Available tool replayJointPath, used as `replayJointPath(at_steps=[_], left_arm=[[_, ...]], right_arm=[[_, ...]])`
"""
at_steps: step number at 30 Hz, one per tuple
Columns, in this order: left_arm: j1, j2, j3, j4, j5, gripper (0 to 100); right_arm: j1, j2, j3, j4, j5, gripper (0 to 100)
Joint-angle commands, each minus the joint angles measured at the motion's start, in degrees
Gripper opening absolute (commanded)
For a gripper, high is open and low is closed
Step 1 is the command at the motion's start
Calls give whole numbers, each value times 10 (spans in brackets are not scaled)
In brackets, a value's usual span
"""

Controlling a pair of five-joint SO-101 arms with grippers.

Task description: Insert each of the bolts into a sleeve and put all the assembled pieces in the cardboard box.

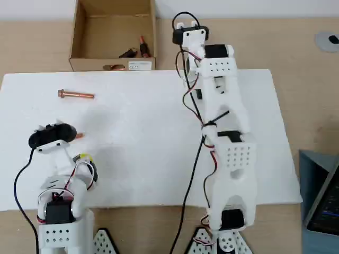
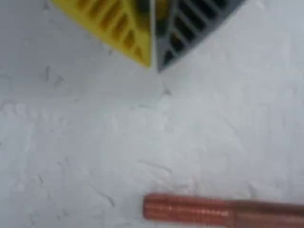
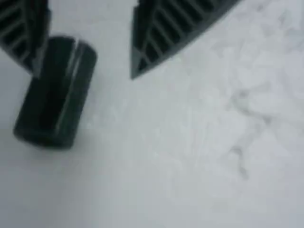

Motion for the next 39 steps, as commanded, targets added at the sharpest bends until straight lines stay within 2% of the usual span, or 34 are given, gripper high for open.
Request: replayJointPath(at_steps=[1,17,22,24,33,39], left_arm=[[-5,-3,-4,-3,-2,2],[-5,-3,-4,-3,-2,2],[-5,-3,-4,-3,-2,2],[-5,-3,-4,-3,-2,2],[-5,-3,-4,-3,-2,2],[-5,-3,-4,-3,-2,2]], right_arm=[[7,26,-71,1,4,146],[22,120,-196,92,3,142],[13,132,-196,93,3,27],[11,140,-194,93,3,9],[5,147,-203,95,4,9],[-23,115,-293,166,3,9]])
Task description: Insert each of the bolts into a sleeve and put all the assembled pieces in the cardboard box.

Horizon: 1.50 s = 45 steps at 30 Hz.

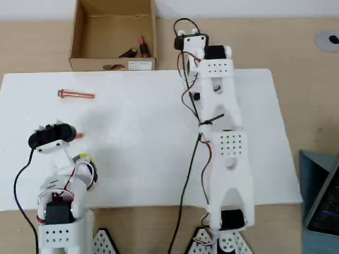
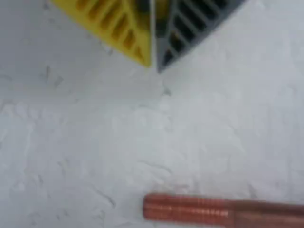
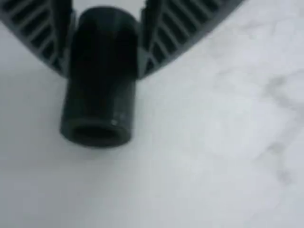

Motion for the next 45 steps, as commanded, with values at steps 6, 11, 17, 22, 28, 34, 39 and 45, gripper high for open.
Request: replayJointPath(at_steps=[6,11,17,22,28,34,39,45], left_arm=[[-5,-3,-4,-3,-2,2],[-5,-3,-4,-3,-3,2],[-2,-3,-4,-2,-4,2],[-2,-3,-4,-1,-4,2],[0,-3,-4,-2,-5,2],[0,-3,-4,0,-4,2],[-1,-3,-69,-4,-3,2],[-1,-1,-176,2,-3,2]], right_arm=[[-40,-80,-167,64,4,9],[-53,-160,-147,65,4,9],[-58,-313,-35,65,3,9],[-55,-472,117,65,0,9],[-55,-662,295,65,-44,9],[-42,-830,448,64,-77,9],[8,-952,585,62,-76,9],[32,-1082,747,30,-79,9]])
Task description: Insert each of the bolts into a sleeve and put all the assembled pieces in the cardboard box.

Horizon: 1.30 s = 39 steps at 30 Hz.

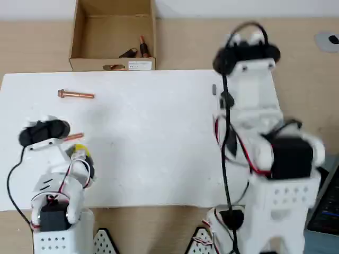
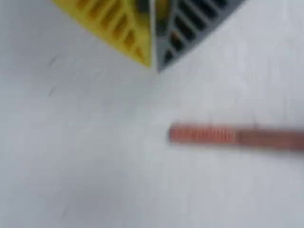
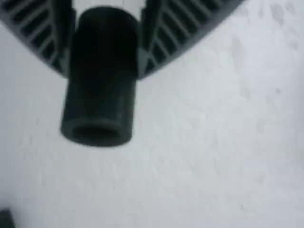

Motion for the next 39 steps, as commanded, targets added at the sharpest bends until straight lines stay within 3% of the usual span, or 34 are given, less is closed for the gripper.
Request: replayJointPath(at_steps=[1,5,11,20,26,31,39], left_arm=[[-1,1,-91,2,-4,1],[0,67,-173,2,-4,1],[-3,284,-345,6,6,1],[-5,587,-564,111,150,2],[-28,735,-664,111,253,2],[-65,867,-760,113,296,3],[-76,1016,-885,114,316,153]], right_arm=[[10,-82,86,-29,-6,9],[11,-164,186,-70,-6,9],[11,-255,301,-120,-19,9],[10,-278,349,-127,-76,9],[10,-278,350,-125,-98,9],[10,-278,350,-125,-100,9],[10,-278,351,-124,-133,9]])
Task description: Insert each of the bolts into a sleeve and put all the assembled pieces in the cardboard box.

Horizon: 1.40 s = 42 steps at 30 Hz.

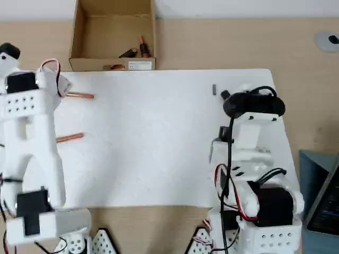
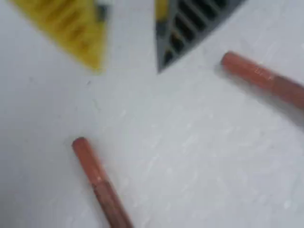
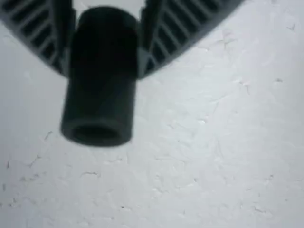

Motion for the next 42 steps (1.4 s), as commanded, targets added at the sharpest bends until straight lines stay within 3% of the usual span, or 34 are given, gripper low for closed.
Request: replayJointPath(at_steps=[1,17,42], left_arm=[[-4,39,-75,3,5,152],[-5,296,-284,4,18,126],[-24,499,-396,4,18,124]], right_arm=[[5,-6,1,-11,-16,9],[2,-6,1,-13,-24,9],[2,-6,0,-11,-22,9]])
